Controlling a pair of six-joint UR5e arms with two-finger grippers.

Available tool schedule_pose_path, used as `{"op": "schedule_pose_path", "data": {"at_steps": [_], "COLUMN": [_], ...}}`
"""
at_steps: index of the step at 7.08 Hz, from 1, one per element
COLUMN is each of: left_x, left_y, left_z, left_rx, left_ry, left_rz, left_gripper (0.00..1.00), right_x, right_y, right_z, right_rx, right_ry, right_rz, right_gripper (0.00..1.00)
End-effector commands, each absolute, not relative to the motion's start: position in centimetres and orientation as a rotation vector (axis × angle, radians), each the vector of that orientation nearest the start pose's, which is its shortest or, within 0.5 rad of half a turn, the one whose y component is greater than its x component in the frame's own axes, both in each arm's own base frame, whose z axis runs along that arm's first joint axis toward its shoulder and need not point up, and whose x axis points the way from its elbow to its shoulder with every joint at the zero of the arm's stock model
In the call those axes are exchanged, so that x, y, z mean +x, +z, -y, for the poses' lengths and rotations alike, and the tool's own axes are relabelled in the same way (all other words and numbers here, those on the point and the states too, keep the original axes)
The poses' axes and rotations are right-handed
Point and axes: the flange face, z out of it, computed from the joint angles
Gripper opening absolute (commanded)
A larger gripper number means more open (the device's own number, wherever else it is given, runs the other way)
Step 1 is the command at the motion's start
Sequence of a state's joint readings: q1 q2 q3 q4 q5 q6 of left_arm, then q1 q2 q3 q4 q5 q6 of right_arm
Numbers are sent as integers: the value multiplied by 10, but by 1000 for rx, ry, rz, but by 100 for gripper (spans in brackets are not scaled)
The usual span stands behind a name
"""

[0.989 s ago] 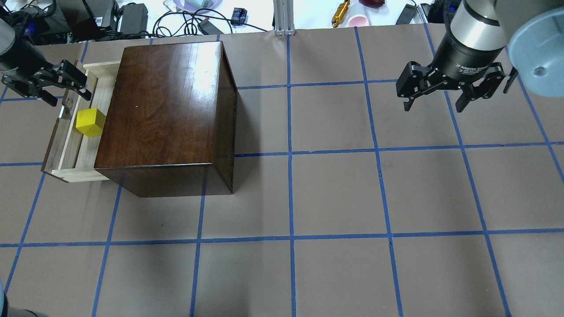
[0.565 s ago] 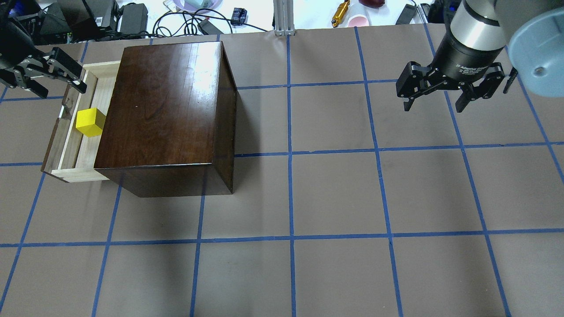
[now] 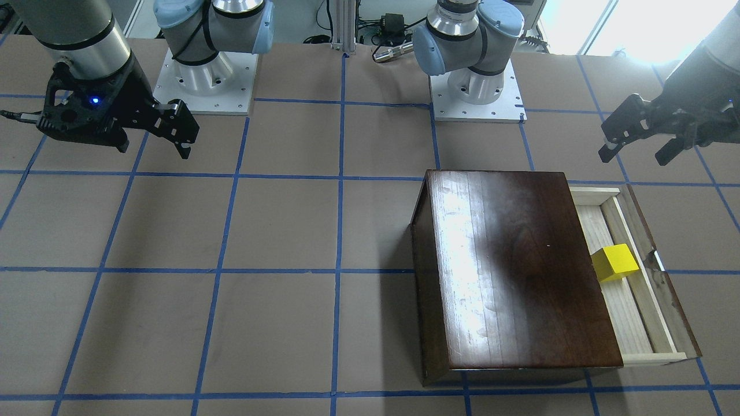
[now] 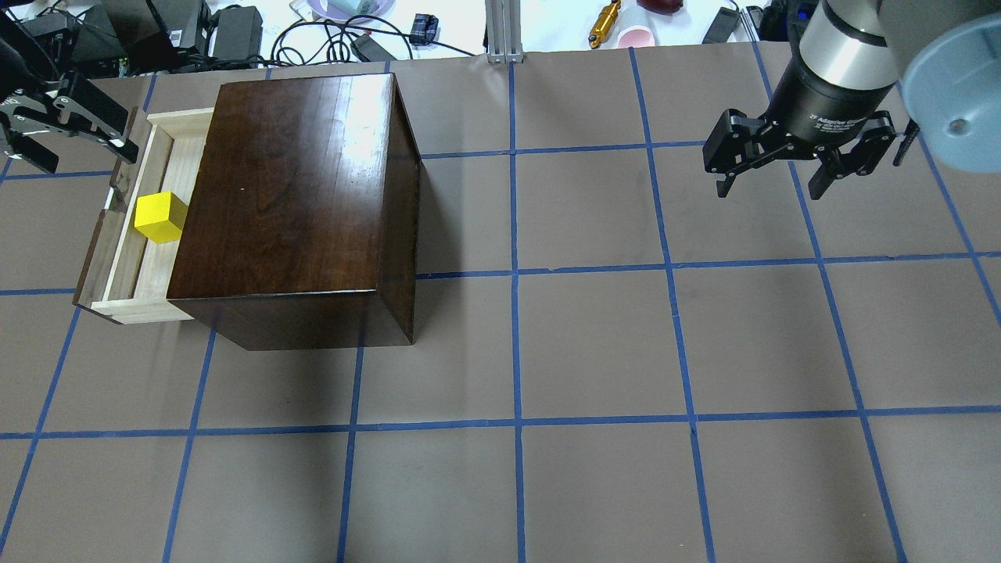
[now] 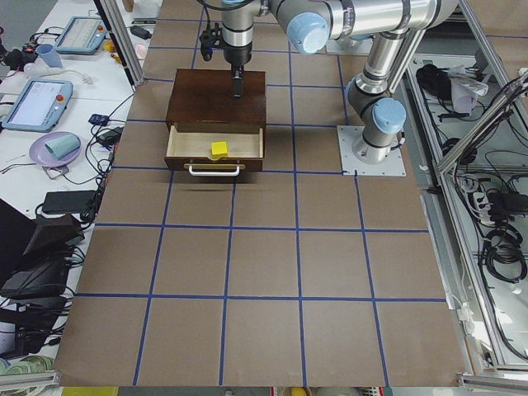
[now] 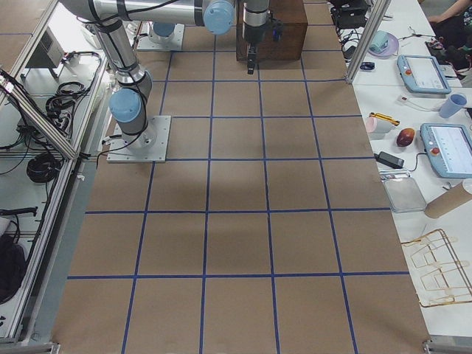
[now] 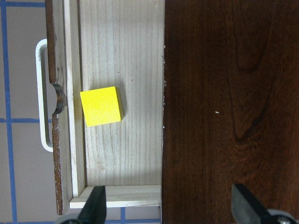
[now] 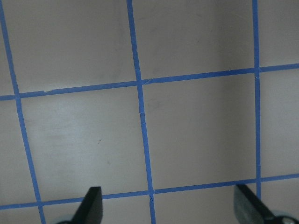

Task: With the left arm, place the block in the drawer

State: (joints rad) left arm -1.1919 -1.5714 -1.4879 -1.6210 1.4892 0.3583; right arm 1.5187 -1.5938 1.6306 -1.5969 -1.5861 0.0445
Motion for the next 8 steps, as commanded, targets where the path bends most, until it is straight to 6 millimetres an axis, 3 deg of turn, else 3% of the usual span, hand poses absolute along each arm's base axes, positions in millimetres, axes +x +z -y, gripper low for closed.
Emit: {"op": "schedule_pose_path", "data": {"at_steps": [1, 3, 6, 8], "left_x": [31, -7, -79, -93], "left_y": [530, 523, 515, 506], "left_z": [507, 514, 514, 518], "left_rx": [-47, -171, -190, -193], "left_ry": [-79, -54, -16, 1], "left_rz": [-3208, -3213, -3180, -3180], "left_gripper": [100, 100, 100, 100], "right_x": [107, 107, 107, 107], "right_y": [472, 472, 472, 472], "right_z": [487, 487, 487, 487], "right_rx": [152, 152, 152, 152], "right_ry": [17, 17, 17, 17], "right_rz": [-3153, -3153, -3153, -3153], "right_gripper": [100, 100, 100, 100]}}
